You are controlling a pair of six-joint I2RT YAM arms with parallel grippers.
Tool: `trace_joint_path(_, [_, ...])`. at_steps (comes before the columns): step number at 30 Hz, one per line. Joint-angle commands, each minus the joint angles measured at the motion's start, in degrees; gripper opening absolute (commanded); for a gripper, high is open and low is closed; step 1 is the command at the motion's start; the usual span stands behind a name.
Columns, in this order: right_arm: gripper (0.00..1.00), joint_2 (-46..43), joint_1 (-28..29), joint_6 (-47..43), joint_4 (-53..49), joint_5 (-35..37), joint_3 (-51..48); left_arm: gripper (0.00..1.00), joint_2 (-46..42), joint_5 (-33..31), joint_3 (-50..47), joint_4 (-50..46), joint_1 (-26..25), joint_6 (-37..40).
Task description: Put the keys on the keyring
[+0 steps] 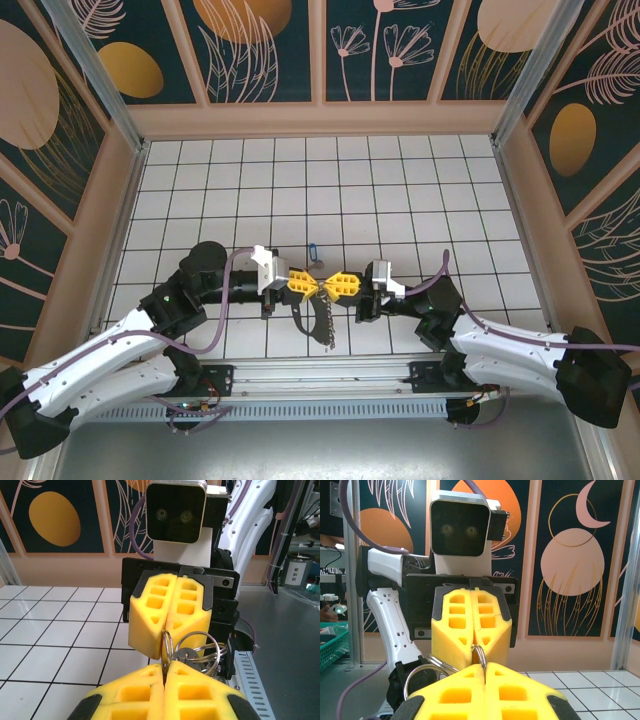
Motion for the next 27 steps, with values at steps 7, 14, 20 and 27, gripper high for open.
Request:
trace_joint_path(7, [0.07,-2.59,0.71,-5.17,-11.96,1.22,3.89,0.00,0.69,-5.89,2.52,-4.01,-0.05,3.62])
trace_joint_path(14, [0.26,-5.55,0.90,-10.03,-26.52,4.67,8.14,0.00,2.32,-7.05,5.50,-10.53,-0.04,6.79])
trace_joint_path(20, [0.29,-7.27,1.06,-14.87,-38.89,6.01,12.70,0.00,3.59,-7.21,8.90,-17.07,0.00,9.19])
trace_joint_path(27, [0.30,-7.01,1.24,-18.27,-48.32,6.42,16.27,0.00,5.70,-6.84,10.98,-22.84,-0.06,10.61])
